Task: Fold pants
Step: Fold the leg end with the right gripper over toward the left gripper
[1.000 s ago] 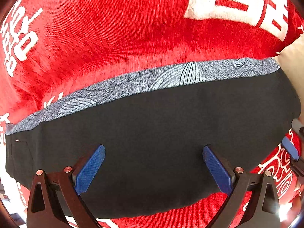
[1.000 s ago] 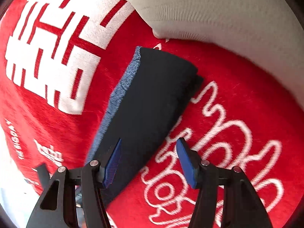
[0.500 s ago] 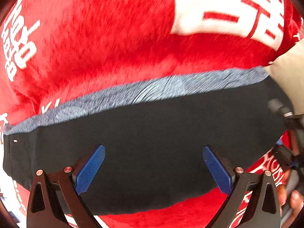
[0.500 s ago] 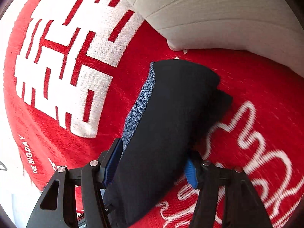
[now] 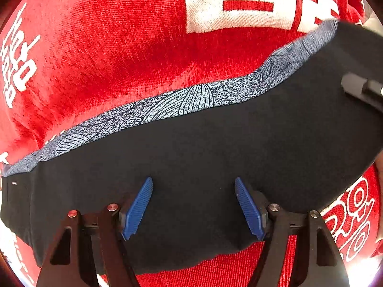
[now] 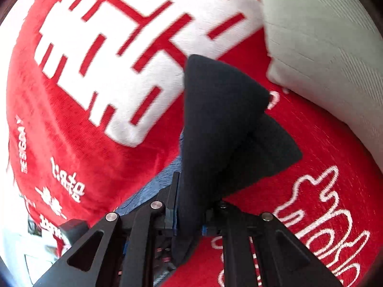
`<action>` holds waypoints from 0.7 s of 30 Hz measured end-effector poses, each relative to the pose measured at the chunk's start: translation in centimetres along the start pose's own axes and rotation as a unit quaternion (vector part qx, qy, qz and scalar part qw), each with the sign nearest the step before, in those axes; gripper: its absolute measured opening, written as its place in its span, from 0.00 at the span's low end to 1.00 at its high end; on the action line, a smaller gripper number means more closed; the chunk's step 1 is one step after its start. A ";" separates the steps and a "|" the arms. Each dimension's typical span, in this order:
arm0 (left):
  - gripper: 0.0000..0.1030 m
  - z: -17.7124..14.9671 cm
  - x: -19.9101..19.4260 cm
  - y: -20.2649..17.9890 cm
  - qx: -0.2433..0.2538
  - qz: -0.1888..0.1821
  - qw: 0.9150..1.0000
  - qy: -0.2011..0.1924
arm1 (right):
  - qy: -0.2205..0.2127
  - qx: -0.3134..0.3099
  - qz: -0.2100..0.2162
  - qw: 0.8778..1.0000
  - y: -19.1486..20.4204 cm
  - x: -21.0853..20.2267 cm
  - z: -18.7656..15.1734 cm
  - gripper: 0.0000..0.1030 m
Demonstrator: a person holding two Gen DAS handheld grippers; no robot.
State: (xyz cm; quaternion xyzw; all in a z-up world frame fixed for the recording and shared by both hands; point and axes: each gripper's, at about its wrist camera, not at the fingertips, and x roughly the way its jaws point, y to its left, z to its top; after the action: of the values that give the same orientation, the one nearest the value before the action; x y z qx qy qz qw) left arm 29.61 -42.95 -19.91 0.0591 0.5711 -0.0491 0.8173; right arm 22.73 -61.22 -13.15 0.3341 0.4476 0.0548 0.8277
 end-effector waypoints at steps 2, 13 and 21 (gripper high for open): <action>0.71 -0.3 -0.1 0.1 -0.003 -0.005 1.000 -0.008 | 0.002 -0.022 -0.006 1.000 1.3 -0.1 -0.1 0.13; 0.71 -4.0 -2.1 5.2 -0.034 -0.083 0.996 -0.024 | 0.029 -0.151 -0.005 0.988 11.1 1.8 -2.5 0.13; 0.77 -7.6 -6.7 19.3 -0.114 -0.051 0.992 -0.013 | 0.047 -0.255 -0.042 0.965 17.9 4.5 -7.2 0.13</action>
State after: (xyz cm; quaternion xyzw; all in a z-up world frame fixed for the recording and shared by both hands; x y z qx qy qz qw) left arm 23.09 -22.67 -15.40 -0.0649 0.5642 -0.0261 0.8227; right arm 23.51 -42.04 -8.20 0.0899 0.4709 0.1481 0.8650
